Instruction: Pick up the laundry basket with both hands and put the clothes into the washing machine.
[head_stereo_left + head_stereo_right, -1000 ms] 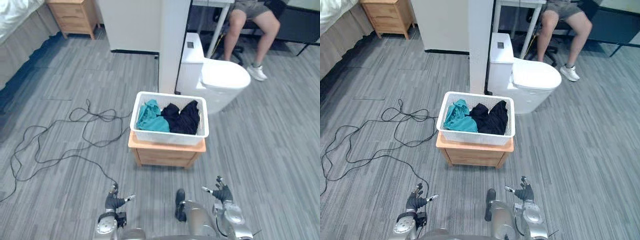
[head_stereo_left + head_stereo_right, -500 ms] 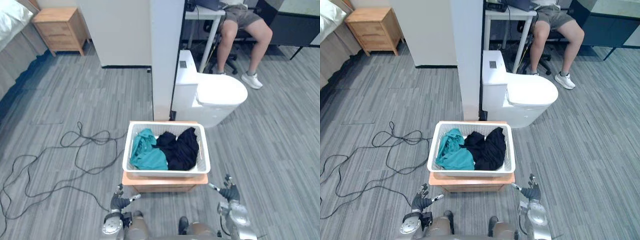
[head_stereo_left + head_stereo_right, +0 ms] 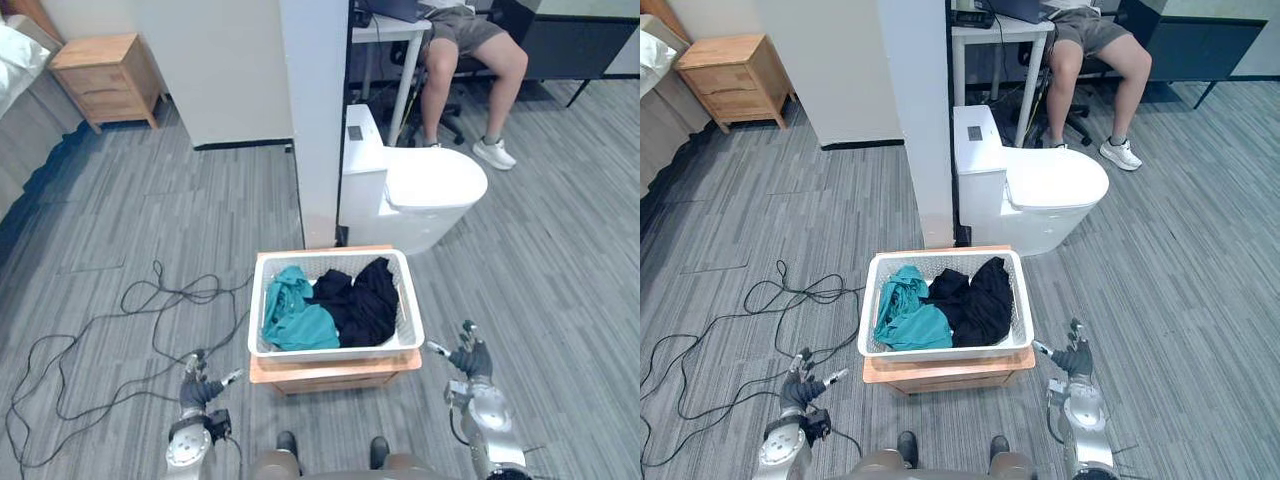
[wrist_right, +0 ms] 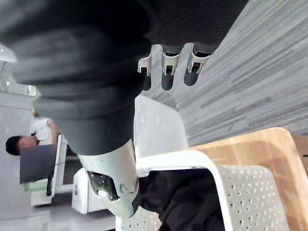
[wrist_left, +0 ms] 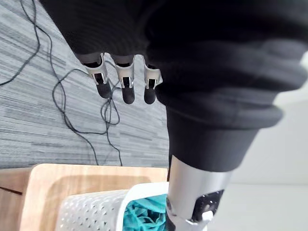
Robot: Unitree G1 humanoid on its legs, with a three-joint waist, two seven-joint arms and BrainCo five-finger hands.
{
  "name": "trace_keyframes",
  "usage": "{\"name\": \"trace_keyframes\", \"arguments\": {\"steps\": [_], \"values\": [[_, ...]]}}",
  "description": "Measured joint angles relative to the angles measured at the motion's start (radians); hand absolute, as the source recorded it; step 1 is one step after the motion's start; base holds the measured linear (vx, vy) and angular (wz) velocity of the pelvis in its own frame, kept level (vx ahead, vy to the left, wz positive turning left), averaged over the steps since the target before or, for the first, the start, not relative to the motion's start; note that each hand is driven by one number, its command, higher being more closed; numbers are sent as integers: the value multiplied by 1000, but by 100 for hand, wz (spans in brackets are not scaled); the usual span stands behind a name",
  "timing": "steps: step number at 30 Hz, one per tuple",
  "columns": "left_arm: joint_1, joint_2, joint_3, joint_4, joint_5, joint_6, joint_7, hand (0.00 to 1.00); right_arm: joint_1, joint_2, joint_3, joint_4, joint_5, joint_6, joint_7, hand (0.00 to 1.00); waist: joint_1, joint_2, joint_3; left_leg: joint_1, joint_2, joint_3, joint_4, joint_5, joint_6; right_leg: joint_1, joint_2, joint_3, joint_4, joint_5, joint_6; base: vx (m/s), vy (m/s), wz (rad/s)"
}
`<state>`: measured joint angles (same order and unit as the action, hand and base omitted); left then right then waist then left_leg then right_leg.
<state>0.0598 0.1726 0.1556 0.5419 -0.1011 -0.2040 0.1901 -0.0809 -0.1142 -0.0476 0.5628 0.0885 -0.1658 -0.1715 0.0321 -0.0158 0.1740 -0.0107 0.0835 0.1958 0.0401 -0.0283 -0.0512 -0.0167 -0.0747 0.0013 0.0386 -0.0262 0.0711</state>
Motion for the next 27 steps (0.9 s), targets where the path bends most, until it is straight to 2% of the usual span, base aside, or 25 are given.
{"name": "trace_keyframes", "arguments": {"steps": [2,4,10,15,17,23,24,25,27], "values": [[-90,14,-2,47,1,1,13,0,-78,-5,24,47,0,2,0,0,7,-2,20,-37,0,0,9,7,4,-29,0,1,-2,15,-1,-46,10,-3],[-214,38,-18,91,3,3,33,0,-211,-11,53,105,0,19,-4,0,9,-7,74,-102,6,-1,51,9,6,-71,1,3,-2,39,-3,-111,13,-2],[-619,109,-48,306,5,25,93,0,-661,-76,20,344,24,33,-40,0,7,-14,240,-271,20,1,157,10,13,-207,4,28,18,93,1,-160,29,-7],[-793,92,-160,418,17,44,100,0,-857,-95,-53,515,48,60,-70,0,2,-13,266,-349,20,-6,187,17,24,-277,3,27,38,103,1,-76,10,2],[-816,63,-178,436,37,47,108,0,-874,-91,-58,535,47,66,-81,0,-3,-13,267,-363,18,-7,187,19,26,-294,2,27,45,103,1,0,0,0],[-829,66,-193,448,107,47,123,0,-875,-88,-75,554,31,67,-113,0,-13,-14,278,-374,17,-9,187,19,26,-305,1,26,48,102,1,0,0,0],[-829,67,-193,450,120,50,124,100,-875,-89,-79,558,21,67,-117,0,-12,-14,278,-377,17,-9,186,19,27,-309,1,26,48,102,1,0,0,0],[-828,67,-193,451,139,59,125,100,-875,-89,-83,562,14,68,-119,100,-12,-15,279,-378,16,-9,185,19,27,-311,1,27,50,102,1,0,0,0],[-828,67,-193,451,170,75,131,100,-875,-87,-102,564,-8,85,-119,100,-12,-15,279,-378,15,-8,185,19,27,-312,0,27,50,102,1,0,0,0]]}}
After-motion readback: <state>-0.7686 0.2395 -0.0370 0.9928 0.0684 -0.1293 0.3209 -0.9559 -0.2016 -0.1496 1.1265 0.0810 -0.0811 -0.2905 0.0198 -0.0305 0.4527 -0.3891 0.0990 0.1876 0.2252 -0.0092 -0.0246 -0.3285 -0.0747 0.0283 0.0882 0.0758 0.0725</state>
